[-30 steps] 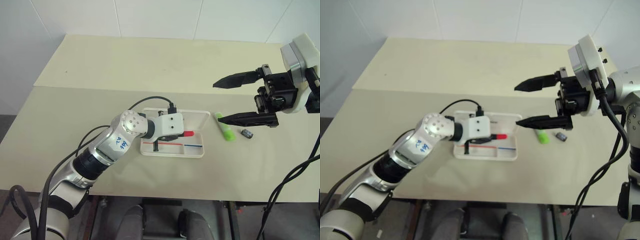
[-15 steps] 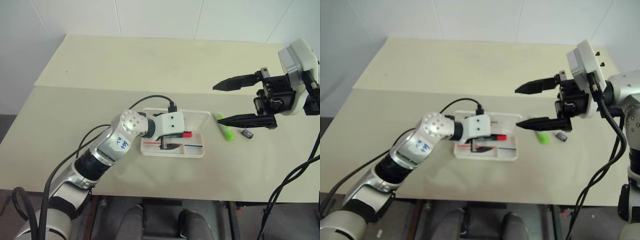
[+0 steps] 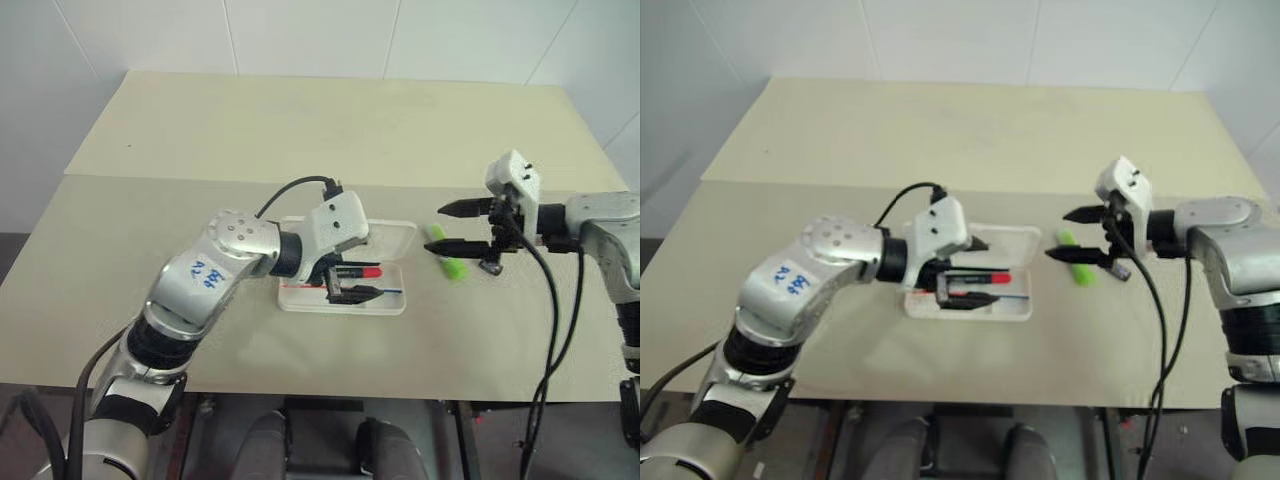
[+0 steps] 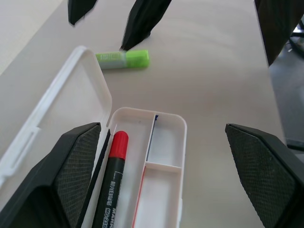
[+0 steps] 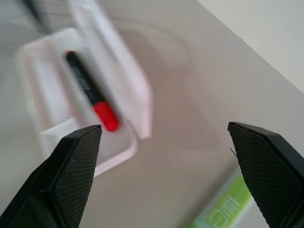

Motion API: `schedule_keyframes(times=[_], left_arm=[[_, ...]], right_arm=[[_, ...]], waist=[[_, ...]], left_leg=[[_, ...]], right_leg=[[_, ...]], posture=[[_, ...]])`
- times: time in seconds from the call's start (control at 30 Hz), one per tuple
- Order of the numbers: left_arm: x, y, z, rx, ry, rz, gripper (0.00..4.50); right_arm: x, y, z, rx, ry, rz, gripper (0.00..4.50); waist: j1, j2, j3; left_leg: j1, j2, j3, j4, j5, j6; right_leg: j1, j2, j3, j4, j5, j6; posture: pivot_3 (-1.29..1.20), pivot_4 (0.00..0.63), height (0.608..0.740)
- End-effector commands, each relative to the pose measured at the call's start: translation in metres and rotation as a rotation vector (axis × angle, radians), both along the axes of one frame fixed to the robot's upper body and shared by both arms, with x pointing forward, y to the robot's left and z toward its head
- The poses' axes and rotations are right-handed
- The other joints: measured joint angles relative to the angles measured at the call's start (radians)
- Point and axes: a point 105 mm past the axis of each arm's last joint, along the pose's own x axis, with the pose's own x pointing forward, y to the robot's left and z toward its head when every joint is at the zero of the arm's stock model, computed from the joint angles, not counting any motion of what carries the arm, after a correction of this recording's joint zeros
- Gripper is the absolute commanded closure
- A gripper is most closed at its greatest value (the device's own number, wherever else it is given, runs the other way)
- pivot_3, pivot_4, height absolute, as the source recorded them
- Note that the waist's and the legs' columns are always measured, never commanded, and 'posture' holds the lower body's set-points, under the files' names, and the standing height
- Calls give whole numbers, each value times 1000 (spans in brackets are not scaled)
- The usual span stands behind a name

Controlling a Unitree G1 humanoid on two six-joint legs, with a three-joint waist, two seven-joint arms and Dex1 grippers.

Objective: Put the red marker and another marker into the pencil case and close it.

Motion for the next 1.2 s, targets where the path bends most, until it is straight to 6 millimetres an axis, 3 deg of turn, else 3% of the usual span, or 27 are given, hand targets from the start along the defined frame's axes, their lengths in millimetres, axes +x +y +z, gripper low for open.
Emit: schedule_keyframes(times=[0.03, 0.23, 0.5, 0.67, 0.87, 0.97, 1.2], left_arm=[[-5, 14, 25, -48, -45, 35, 7], [-7, 46, 49, -89, -64, 119, 7], [-8, 81, 83, -132, -140, 212, 7], [-3, 95, 89, -112, -170, 254, 7], [-5, 93, 81, -84, -151, 227, 7], [-3, 99, 75, -60, -138, 251, 0], [-6, 112, 68, -23, -124, 268, 0]], right_arm=[[9, -3, 0, -6, 10, -91, 0], [32, -26, -12, -42, 44, -321, 0], [34, -35, -27, -74, 124, -427, 0], [32, -35, -33, -75, 168, -456, 0], [29, -37, -46, -56, 231, -492, 0], [29, -36, -50, -54, 239, -499, 596], [29, -31, -42, -56, 207, -454, 3031]], waist=[[0, 0, 0], [0, 0, 0], [0, 0, 0], [-1, 0, 0], [0, 0, 0], [-1, 0, 0], [-1, 0, 0]], left_leg=[[0, 0, 0, 0, 0, 0], [0, 0, 0, 0, 0, 0], [0, 0, 0, -1, 0, 0], [0, 0, 1, -1, 0, 0], [0, 0, 1, -1, 0, 0], [0, 0, 2, -1, 0, 0], [1, 0, 2, -1, 0, 0]], right_leg=[[0, 0, 0, 0, 0, 0], [0, 0, 0, 0, 0, 0], [0, 0, 0, 0, 0, 0], [-1, 0, 1, 0, 0, 0], [-1, 0, 1, 0, 0, 0], [-1, 0, 1, 0, 0, 0], [-1, 0, 2, 0, 0, 0]], posture=[[0, 150, 740], [0, 150, 740], [0, 150, 740], [0, 150, 740], [0, 150, 740], [0, 150, 740], [0, 150, 740]])
